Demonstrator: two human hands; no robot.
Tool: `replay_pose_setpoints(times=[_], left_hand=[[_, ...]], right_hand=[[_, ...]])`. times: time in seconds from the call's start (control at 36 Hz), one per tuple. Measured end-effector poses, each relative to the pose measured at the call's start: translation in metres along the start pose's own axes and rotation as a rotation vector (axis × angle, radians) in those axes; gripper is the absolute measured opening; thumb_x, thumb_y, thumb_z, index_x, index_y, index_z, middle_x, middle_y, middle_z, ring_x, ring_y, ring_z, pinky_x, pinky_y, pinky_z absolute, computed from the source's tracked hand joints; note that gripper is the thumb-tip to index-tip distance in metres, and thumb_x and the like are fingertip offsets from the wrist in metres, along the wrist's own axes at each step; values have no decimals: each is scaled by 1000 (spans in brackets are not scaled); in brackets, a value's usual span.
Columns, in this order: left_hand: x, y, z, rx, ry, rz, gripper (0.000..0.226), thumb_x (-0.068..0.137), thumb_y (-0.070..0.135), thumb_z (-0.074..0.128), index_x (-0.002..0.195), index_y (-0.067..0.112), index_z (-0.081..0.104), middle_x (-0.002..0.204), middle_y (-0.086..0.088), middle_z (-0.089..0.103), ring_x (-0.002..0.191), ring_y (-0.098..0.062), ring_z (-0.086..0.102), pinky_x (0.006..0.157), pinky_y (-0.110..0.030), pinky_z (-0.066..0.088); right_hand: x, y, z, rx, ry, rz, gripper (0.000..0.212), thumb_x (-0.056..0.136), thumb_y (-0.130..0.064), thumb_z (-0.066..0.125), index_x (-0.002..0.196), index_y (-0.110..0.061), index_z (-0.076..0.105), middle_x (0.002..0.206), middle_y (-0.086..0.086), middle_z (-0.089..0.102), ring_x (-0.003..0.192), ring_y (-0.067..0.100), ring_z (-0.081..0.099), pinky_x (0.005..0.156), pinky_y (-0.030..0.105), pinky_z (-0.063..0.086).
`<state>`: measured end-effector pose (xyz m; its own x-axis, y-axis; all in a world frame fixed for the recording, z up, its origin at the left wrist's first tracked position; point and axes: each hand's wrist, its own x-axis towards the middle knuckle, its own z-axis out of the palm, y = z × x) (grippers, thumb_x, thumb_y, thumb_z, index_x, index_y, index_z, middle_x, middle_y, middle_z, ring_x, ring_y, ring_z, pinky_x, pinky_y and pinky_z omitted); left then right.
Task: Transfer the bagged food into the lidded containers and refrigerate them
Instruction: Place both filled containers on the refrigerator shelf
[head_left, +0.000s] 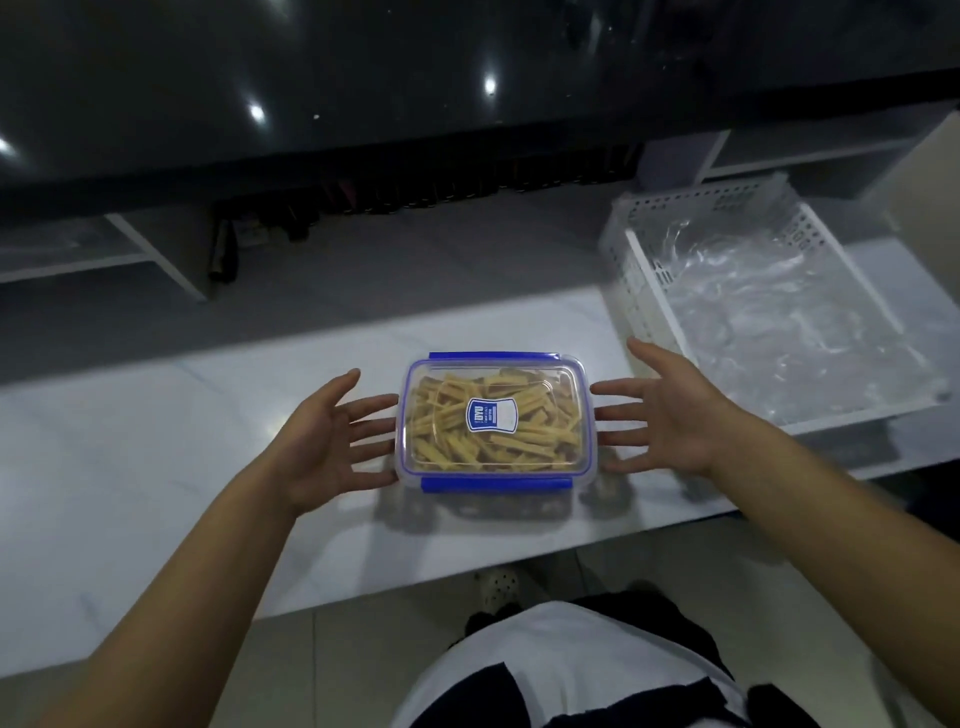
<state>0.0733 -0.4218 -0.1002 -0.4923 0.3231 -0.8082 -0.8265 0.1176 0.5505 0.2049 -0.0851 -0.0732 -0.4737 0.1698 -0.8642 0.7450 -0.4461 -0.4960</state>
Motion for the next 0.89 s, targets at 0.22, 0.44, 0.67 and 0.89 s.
replay_pose_setpoints(times=[0.22,0.44,0.67,0.89], left_hand=[[-5,7,12,91,45,25,60,92,66,51,119,16,71,121,-15,71,110,-35,69,87,-60,57],[-47,5,46,92,-27,145,60,92,67,50,115,17,75,117,-15,74,101,-35,74,77,-60,58],[-90,-16,151,212,-180,225,57,91,67,51,108,21,79,119,-14,73,106,-35,72,77,-59,58],[-100,-86,313,530,-417,149,60,87,69,52,112,21,78,119,-14,72,110,-35,70,81,-57,58]], right_hand=[[-7,3,10,42,30,4,72,84,-69,53,118,-7,67,121,16,68,107,36,66,84,50,55],[-67,19,-36,173,-54,-122,71,85,-66,56,121,-5,66,117,18,69,104,37,68,78,54,57],[-145,68,-143,305,-11,-270,69,88,-66,53,121,-7,69,120,17,71,107,37,70,87,56,56],[-221,194,-266,583,220,-316,67,90,-63,50,123,-8,68,129,16,66,125,38,59,104,57,46]])
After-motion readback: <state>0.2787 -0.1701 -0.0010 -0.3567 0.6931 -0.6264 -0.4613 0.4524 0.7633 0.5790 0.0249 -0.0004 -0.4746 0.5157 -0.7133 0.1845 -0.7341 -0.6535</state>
